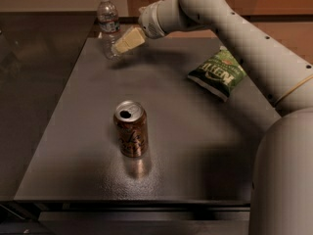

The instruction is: Move water bottle near orange can

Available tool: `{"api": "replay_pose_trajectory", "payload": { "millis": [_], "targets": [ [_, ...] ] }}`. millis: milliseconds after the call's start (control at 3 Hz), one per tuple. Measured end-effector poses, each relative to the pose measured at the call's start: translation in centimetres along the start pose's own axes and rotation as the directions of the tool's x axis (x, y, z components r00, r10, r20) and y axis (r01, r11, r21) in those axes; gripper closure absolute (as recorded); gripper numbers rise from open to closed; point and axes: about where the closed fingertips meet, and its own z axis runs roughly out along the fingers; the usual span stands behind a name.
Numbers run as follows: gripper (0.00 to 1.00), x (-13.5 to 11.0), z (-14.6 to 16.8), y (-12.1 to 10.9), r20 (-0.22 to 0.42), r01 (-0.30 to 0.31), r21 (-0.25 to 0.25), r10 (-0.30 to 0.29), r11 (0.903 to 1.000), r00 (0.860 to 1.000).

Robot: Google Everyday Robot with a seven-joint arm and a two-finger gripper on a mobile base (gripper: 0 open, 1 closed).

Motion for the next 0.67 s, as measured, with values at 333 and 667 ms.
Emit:
{"api": "replay_pose_trajectory", "payload": {
  "millis": [333, 667],
  "targets": [
    [0.0, -0.4, 1.2, 0.2, 0.015, 0.003, 0.009, -0.004, 1.0, 1.0],
    [0.0, -0.8, 2.2, -0.3, 0.033, -0.004, 0.017, 0.003, 0.9998, 0.999]
  ]
}}
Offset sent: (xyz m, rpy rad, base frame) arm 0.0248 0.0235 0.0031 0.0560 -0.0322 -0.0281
